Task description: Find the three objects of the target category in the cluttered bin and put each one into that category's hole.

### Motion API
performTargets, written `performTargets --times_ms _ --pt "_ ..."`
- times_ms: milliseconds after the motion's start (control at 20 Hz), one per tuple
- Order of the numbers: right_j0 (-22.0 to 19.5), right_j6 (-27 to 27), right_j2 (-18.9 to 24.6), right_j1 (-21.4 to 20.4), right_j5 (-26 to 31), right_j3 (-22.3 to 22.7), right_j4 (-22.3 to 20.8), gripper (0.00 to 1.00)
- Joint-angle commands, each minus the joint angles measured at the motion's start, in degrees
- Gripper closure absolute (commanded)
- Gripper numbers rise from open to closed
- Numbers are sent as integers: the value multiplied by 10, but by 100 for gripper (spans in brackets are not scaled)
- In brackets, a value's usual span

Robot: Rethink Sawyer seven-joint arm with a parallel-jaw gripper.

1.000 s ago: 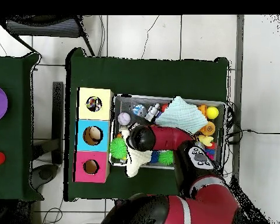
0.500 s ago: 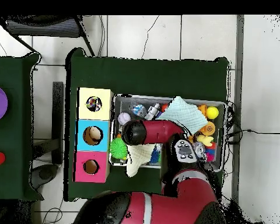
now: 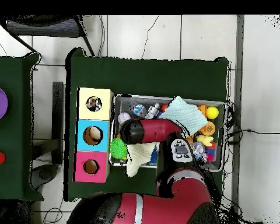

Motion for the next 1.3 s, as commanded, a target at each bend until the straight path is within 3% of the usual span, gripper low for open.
performTargets --times_ms 50,250,650,800,1300 --pt "0 26 32 -70 50 35 41 100" --pt "18 24 27 -115 106 26 60 100" --pt "34 13 26 -139 180 -16 80 100" --pt "54 33 20 -135 210 -45 88 100" --pt "114 100 7 -79 202 -121 130 100"
